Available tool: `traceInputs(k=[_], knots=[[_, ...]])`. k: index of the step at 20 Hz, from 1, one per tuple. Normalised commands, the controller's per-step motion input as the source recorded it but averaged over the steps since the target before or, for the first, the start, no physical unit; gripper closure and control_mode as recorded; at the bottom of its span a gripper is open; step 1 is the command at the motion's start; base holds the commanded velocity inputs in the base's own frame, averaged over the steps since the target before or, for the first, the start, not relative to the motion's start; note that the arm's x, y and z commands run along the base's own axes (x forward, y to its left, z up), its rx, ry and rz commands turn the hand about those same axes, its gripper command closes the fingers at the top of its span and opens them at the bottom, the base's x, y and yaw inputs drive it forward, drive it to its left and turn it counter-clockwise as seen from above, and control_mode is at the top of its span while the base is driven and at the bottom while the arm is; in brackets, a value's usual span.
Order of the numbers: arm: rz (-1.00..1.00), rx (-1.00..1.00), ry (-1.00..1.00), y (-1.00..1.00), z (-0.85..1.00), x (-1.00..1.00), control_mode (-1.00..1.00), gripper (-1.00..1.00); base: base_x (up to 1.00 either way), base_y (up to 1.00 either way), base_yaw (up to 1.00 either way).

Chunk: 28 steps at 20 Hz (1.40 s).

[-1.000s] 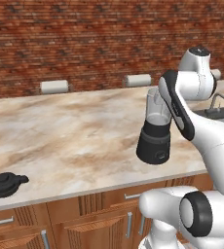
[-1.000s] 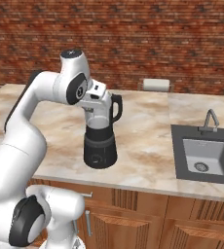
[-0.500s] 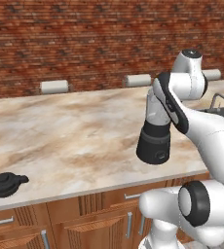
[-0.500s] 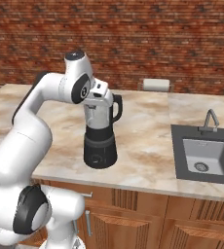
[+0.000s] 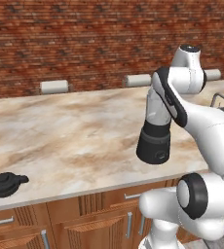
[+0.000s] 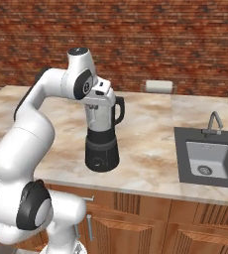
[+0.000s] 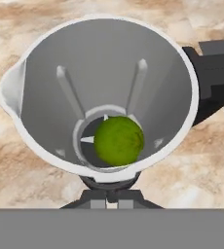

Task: Grab the onion and lime from the fridge, place them in the blender, close the lid, and turn on the blender to create a marinade.

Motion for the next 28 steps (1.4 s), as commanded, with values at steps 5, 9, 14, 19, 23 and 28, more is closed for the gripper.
traceInputs(k=[5, 9, 14, 19, 23, 28], knots=[[0.0, 0.0, -0.08, 0.08, 0.31, -0.44, -1.0, 1.0, 0.0, 0.0, 0.0], [0.0, 0.0, -0.18, 0.04, 0.34, -0.87, -1.0, 1.0, 0.0, 0.0, 0.0], [0.0, 0.0, -0.16, 0.07, 0.19, -1.0, -1.0, 1.0, 0.0, 0.0, 0.0], [0.0, 0.0, -0.03, 0.35, -0.01, -0.84, -1.0, 1.0, 0.0, 0.0, 0.0], [0.0, 0.0, 0.0, 0.37, -0.06, -0.53, -1.0, 1.0, 0.0, 0.0, 0.0], [0.0, 0.0, 0.04, 0.04, 0.08, -0.12, -1.0, 1.0, 0.0, 0.0, 0.0]])
